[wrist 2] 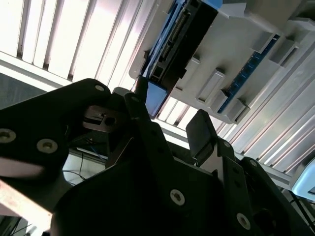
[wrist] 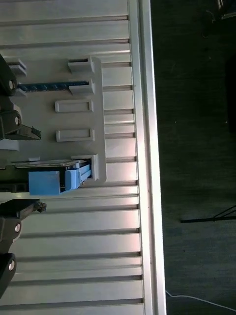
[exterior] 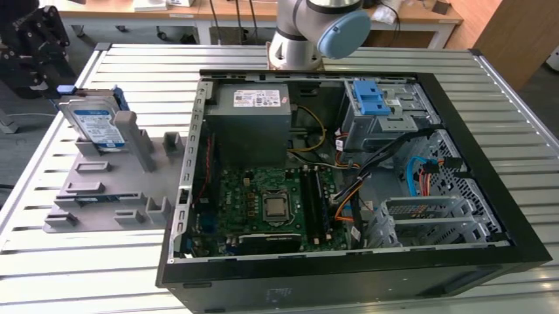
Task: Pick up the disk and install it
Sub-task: 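Pick up the disk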
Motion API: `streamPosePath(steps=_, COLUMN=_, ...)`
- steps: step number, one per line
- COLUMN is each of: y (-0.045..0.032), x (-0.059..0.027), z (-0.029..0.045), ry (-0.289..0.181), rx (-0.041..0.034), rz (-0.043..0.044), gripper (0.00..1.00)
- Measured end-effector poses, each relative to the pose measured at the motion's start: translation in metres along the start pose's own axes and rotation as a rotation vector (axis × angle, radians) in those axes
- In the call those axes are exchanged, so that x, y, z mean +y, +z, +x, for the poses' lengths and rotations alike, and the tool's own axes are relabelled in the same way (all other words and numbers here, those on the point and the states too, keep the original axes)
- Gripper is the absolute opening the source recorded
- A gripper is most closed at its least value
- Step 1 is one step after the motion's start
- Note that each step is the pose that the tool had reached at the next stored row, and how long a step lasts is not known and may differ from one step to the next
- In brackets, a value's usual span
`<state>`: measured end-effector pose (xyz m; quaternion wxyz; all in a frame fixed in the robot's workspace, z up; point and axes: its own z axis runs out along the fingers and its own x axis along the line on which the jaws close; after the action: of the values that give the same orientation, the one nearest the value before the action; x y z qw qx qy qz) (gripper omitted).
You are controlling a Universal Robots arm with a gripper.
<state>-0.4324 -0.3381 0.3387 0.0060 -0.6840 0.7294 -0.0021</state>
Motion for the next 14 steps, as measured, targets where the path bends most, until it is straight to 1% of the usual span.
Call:
streamPosePath(steps=6, y=0.0047, x=0.0024, z=-0.004, ry=0.0, rx=-0.0013, rz=0.0, gripper=0.6)
streamPosePath(steps=7, y=0.0055, x=0.0033, z=-0.0046, ry=0.0, rx=-0.0012, rz=-0.0001, gripper=0.66)
streamPosePath(steps=10, y=0.0087, x=0.0054, z=-0.0071, ry=0.0, rx=-0.0012, rz=-0.0001, gripper=0.66)
streamPosePath(steps=14, y=0.0151, x=0.0077, z=-0.0102, ry=0.0, rx=-0.0012, rz=-0.0001, gripper=0.66)
